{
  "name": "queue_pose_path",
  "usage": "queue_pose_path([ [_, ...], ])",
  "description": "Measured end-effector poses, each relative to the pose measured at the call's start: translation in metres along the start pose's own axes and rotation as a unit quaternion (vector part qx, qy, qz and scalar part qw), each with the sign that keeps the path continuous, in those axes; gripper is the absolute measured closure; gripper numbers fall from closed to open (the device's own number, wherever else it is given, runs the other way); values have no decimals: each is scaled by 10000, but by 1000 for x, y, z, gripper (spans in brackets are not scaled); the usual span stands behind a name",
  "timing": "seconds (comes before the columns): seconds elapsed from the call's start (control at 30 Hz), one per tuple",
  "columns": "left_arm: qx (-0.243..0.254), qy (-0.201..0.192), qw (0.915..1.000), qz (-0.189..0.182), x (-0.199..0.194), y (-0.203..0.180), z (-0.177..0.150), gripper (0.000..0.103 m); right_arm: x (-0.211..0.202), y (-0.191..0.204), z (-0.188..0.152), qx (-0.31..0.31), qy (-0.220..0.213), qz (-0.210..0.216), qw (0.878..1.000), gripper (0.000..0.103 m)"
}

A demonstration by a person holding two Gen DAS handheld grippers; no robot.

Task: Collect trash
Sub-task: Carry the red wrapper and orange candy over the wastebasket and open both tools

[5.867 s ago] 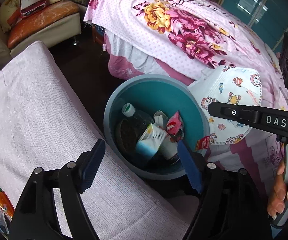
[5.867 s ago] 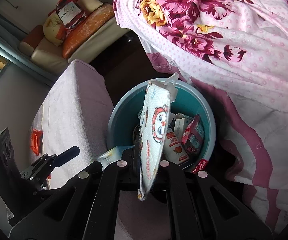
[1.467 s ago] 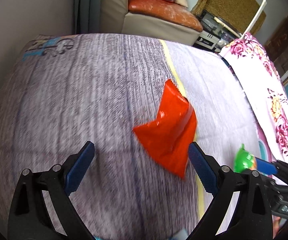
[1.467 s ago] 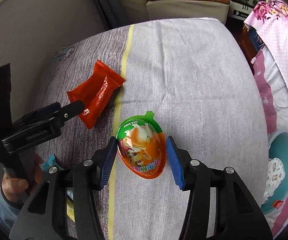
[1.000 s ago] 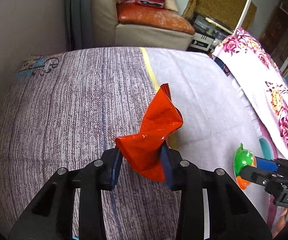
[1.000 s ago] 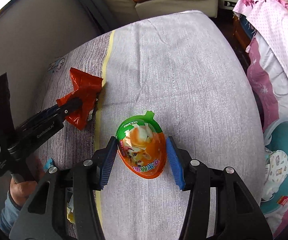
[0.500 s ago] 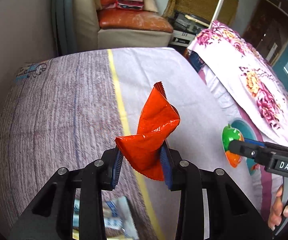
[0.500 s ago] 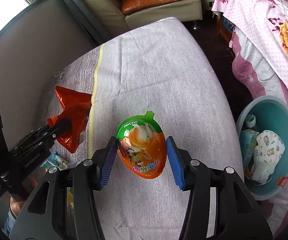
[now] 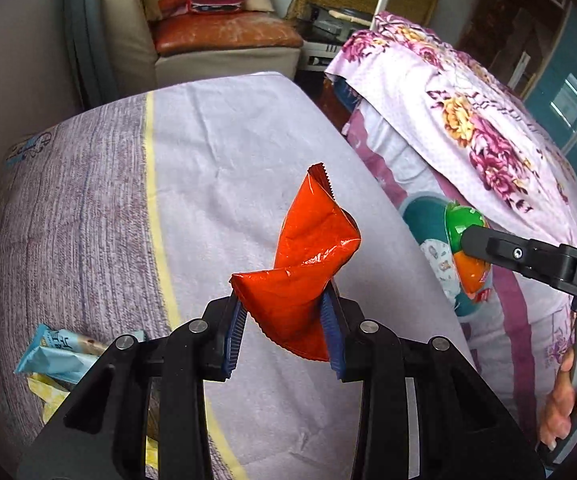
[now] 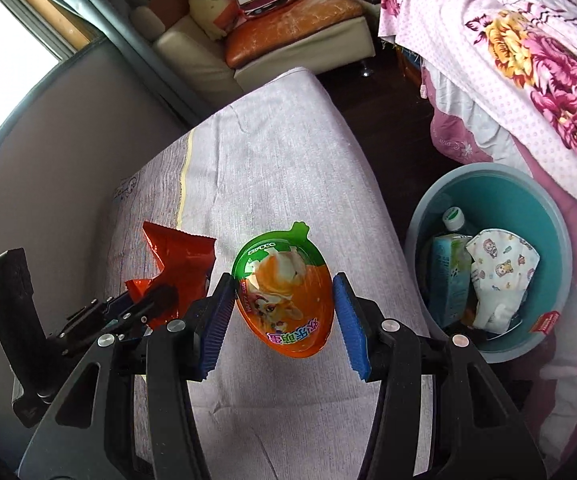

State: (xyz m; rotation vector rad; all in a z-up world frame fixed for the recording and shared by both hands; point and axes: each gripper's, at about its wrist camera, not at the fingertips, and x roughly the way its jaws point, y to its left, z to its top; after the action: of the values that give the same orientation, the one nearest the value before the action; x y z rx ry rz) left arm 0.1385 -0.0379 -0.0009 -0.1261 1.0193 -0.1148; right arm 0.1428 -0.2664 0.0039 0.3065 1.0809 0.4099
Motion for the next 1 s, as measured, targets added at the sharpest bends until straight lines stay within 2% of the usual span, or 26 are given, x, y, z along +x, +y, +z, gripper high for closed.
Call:
queue_pose_path([
  [0.3, 397, 145, 9990, -140, 13, -61, -2, 68, -29, -45, -8, 330, -316, 48, 9989, 55],
  [0.6, 885, 310, 9951, -325, 37, -126, 6, 68, -61, -105, -8, 783, -646, -302, 9944, 55],
  [0.8, 1216, 426, 9911, -344, 52, -155, 11, 68, -69, -135, -4, 998, -704, -422, 9916, 55],
  [1.0, 1343, 513, 9887, -430, 66, -171, 16, 67, -69, -152, 0, 1089, -687, -551, 9901, 55],
])
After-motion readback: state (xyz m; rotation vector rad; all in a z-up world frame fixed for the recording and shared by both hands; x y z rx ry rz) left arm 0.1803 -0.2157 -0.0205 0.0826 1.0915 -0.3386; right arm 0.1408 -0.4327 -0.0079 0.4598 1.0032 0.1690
